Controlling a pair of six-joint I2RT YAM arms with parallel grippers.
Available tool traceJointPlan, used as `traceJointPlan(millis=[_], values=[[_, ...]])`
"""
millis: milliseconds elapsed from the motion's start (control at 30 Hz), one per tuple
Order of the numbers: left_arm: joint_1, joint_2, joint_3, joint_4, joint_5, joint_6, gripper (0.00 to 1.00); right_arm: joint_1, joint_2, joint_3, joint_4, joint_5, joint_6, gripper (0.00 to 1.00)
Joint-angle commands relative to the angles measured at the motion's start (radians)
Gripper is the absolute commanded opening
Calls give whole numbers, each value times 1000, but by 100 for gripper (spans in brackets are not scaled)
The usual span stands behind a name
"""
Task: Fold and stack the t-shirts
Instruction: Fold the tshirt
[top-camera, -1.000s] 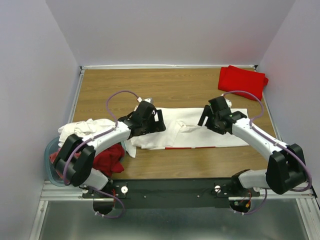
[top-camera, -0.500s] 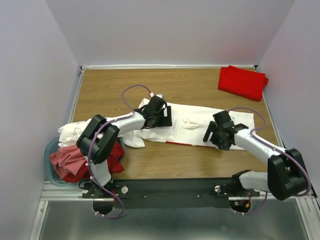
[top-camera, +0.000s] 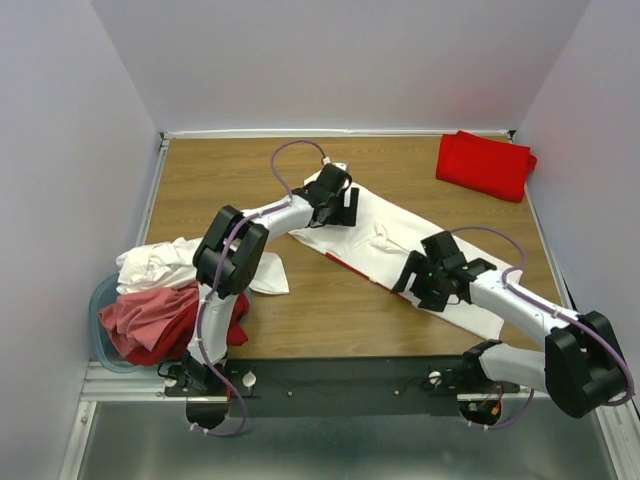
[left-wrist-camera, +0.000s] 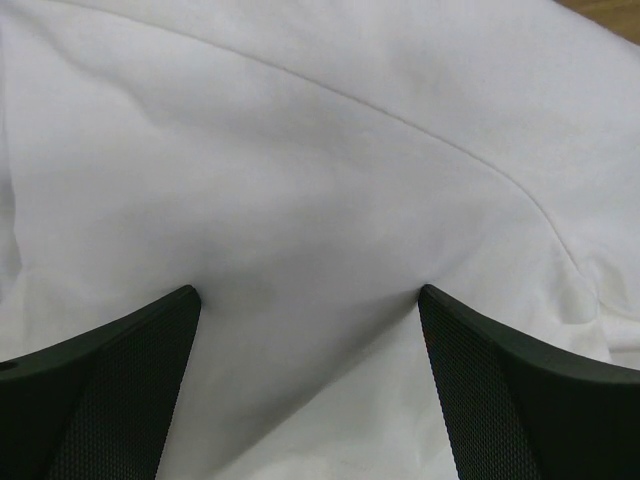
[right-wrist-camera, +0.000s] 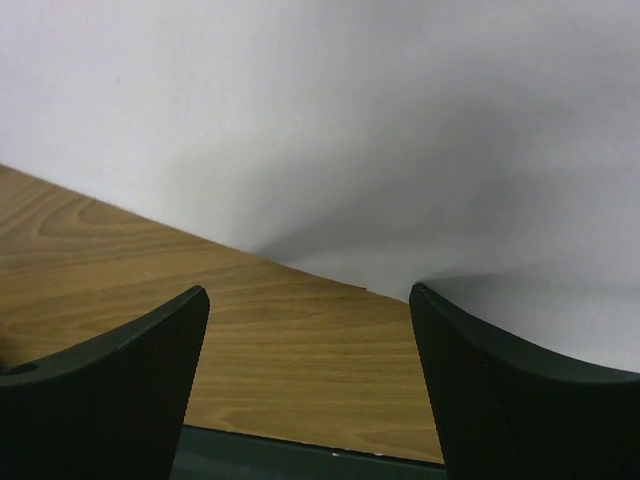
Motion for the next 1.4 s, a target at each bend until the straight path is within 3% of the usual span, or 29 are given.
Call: traceJointPlan(millis=[0,133,267,400,533,633,767,867,1033,1367], values=[[12,75,70,-75,-58,98,98,75,62,18,-27,-37,75,88],[14,112,159,-97,-77,130,98,143,110,83,-18,-11,103,88],[21,126,350,-181,-106,124,98,152,96,149,-28,24,95,89],[26,91,460,-242,-124,89,98,152,52,217,-122,136,74,90],[22,-1,355,-227,-74,27,98,150,18,229,-200,248,36,91],[22,-76,171,-151,-6,-20,98,137,15,196,-222,302,23,92],[20,-110,-10,-62,64,-69,98,114,29,139,-217,347,22,93],[18,-104,-60,-17,106,-94,98,112,16,120,-191,365,8,94],[20,-46,-66,17,123,-114,98,110,21,55,-136,357,5,95],[35,57,26,-20,83,-71,98,112,42,-54,37,69,28,94]])
